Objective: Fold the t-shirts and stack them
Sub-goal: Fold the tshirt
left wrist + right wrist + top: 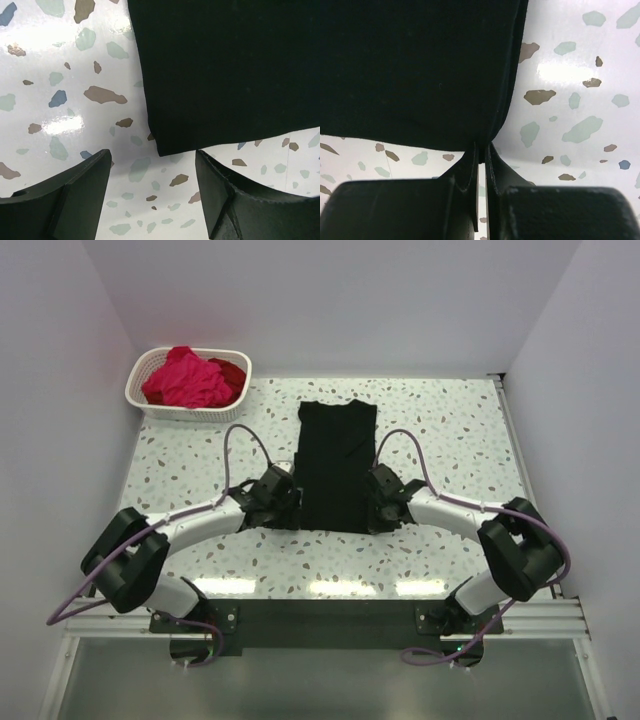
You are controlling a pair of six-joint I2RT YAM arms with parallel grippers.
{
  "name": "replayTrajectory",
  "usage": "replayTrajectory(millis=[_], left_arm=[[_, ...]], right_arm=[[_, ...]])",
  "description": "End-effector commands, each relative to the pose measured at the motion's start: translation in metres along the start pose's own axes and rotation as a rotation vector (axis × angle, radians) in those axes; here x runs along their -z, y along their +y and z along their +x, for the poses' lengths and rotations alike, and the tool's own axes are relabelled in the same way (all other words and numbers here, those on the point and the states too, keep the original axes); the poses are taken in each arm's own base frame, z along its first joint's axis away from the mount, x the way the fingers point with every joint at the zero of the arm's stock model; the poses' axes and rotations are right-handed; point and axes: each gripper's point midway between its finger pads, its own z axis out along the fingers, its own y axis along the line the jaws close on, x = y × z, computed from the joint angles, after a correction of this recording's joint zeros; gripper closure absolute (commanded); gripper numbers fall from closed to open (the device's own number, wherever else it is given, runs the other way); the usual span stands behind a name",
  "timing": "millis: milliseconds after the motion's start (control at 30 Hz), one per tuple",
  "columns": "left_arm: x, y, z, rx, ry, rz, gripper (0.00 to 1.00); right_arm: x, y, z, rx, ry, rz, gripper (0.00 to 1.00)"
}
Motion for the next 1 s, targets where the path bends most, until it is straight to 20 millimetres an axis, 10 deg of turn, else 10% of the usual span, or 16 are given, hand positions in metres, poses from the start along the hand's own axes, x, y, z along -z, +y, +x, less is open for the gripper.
replayTrajectory(millis=[0, 700, 967], left_arm=[[0.000, -0.008, -0.015, 0.016, -0.027, -0.012, 0.28], [-0.037, 0.001, 0.027, -0.012, 0.126, -0.126, 0.56], [-0.012, -0.005, 0.061, -0.067, 0.196, -0.134, 0.89]], right_arm=[[-0.013, -0.024, 0.034, 0.033, 0.089, 0.077, 1.00], [-0.012, -0.021, 0.033, 0.059, 0.084, 0.058, 1.00], [0.020, -0.011, 0.048, 0.178, 0.136, 0.040, 1.00]])
